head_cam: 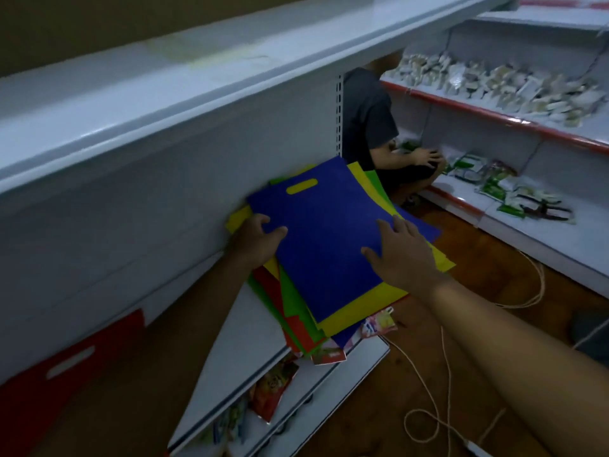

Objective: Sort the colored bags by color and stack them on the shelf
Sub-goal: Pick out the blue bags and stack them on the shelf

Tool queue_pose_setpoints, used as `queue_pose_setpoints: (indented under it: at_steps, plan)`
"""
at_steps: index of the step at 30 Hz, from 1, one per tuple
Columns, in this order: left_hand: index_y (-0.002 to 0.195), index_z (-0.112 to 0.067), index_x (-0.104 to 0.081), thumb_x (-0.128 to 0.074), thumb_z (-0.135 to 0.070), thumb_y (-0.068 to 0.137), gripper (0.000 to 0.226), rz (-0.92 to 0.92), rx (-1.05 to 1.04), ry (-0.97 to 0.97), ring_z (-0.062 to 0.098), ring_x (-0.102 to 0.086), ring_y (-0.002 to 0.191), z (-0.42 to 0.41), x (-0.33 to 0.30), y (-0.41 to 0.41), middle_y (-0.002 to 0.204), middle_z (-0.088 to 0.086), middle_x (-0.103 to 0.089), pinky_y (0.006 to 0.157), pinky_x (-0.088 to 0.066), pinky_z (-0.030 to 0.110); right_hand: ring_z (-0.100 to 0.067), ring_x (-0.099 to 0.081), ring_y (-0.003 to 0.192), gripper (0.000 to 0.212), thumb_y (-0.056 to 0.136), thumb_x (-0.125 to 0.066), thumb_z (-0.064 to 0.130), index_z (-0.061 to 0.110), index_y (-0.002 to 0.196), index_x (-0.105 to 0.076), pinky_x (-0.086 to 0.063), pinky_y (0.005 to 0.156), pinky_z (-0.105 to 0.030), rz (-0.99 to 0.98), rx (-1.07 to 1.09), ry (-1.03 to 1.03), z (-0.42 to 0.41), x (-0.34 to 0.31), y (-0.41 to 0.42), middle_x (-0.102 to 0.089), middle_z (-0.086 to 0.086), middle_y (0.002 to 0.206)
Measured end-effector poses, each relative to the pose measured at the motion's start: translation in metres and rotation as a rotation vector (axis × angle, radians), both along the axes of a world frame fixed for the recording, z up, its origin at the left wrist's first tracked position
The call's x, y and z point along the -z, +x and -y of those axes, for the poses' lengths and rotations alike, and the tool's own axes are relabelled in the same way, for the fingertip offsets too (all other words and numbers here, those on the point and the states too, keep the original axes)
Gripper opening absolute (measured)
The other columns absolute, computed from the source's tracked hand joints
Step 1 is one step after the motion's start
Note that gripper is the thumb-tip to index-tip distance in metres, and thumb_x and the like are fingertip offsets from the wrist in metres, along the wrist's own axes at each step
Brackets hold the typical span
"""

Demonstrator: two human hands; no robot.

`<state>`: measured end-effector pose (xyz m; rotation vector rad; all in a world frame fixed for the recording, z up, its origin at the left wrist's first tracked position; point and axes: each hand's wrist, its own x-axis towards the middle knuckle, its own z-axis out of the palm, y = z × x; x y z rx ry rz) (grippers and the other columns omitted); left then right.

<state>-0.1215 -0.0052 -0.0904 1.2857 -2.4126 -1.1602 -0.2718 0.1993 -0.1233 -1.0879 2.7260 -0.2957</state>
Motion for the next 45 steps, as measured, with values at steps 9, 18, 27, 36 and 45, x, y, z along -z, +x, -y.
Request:
queue_pose_setpoints:
  at_steps: [9, 18, 27, 36, 45]
  plan:
    - [0.145, -0.011, -0.035, -0.066, -0.031, 0.088, 0.068, -0.097, -0.261, 0.068, 0.030, -0.048, 0.128, 0.006, 0.029, -0.035, 0.146, 0.009, -0.042, 0.100, -0.046, 0.041, -0.034, -0.010, 0.148, 0.079, 0.096, -0.034, 0.062, 0.017, 0.155, -0.005, -0.016, 0.120, -0.047, 0.017, -0.074, 0.046, 0.016, 0.025, -0.031, -0.018, -0.018, 0.158]
    - [0.119, -0.009, -0.062, -0.072, -0.015, 0.083, 0.039, -0.443, -0.453, 0.273, 0.024, -0.066, 0.096, 0.006, 0.014, -0.045, 0.119, 0.006, -0.065, 0.079, -0.056, 0.036, -0.030, -0.032, 0.137, 0.070, 0.096, -0.051, 0.047, 0.015, 0.151, -0.021, -0.030, 0.112, -0.042, -0.016, -0.081, -0.057, 0.014, 0.013, -0.035, -0.037, -0.011, 0.147]
    - [0.116, -0.018, -0.066, -0.066, -0.019, 0.088, 0.029, -0.625, -0.362, 0.546, 0.021, -0.065, 0.102, 0.000, -0.023, -0.008, 0.112, 0.002, -0.070, 0.085, -0.055, 0.037, -0.030, -0.044, 0.129, 0.080, 0.092, -0.063, 0.036, 0.017, 0.154, -0.014, -0.041, 0.099, -0.039, 0.278, 0.017, -0.444, 0.031, 0.003, -0.026, -0.042, -0.013, 0.144]
    - [0.102, -0.020, -0.065, -0.059, -0.016, 0.094, 0.011, -0.555, -0.408, 0.155, 0.012, -0.065, 0.087, 0.011, -0.042, 0.122, 0.095, -0.006, -0.066, 0.066, -0.052, 0.021, -0.026, -0.055, 0.085, 0.047, 0.099, -0.050, 0.010, 0.020, 0.144, -0.042, -0.049, 0.078, -0.037, 0.205, -0.217, -0.555, 0.049, -0.024, 0.078, -0.045, -0.010, 0.140]
    - [0.147, -0.026, -0.035, -0.058, -0.018, 0.094, 0.059, -0.379, -0.353, -0.207, 0.015, -0.042, 0.131, 0.029, -0.036, 0.332, 0.150, -0.003, -0.037, 0.112, -0.036, 0.035, -0.027, -0.047, 0.127, 0.038, 0.099, -0.051, 0.020, 0.010, 0.136, -0.053, -0.042, 0.100, -0.033, 0.180, -0.347, -0.502, 0.074, -0.047, 0.258, -0.041, -0.007, 0.147]
